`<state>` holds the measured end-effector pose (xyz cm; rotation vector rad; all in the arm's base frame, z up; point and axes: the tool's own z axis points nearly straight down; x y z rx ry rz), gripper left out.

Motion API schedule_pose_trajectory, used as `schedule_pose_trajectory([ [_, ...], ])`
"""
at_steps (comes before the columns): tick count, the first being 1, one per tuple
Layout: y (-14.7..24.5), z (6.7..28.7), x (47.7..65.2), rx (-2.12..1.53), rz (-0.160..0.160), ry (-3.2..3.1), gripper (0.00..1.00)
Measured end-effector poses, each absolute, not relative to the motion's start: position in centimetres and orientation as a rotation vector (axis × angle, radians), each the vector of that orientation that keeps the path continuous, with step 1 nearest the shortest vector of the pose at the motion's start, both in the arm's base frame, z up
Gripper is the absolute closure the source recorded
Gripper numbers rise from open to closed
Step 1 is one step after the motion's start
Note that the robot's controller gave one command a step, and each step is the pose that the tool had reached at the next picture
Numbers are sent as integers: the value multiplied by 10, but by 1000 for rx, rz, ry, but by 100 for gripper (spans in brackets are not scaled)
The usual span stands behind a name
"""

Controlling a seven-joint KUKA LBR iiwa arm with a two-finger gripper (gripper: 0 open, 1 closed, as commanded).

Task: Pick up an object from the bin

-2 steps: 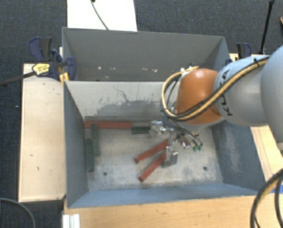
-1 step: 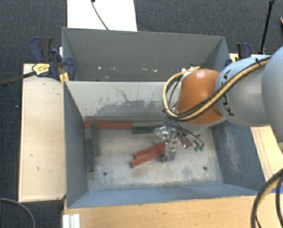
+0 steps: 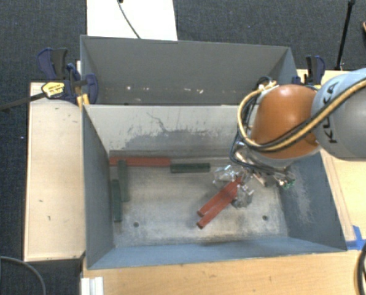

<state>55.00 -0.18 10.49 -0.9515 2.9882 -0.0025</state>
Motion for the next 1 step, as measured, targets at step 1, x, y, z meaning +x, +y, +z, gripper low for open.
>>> schedule_pose_trajectory([
  [1,-18,235,576,-1078,-7,2939,100],
])
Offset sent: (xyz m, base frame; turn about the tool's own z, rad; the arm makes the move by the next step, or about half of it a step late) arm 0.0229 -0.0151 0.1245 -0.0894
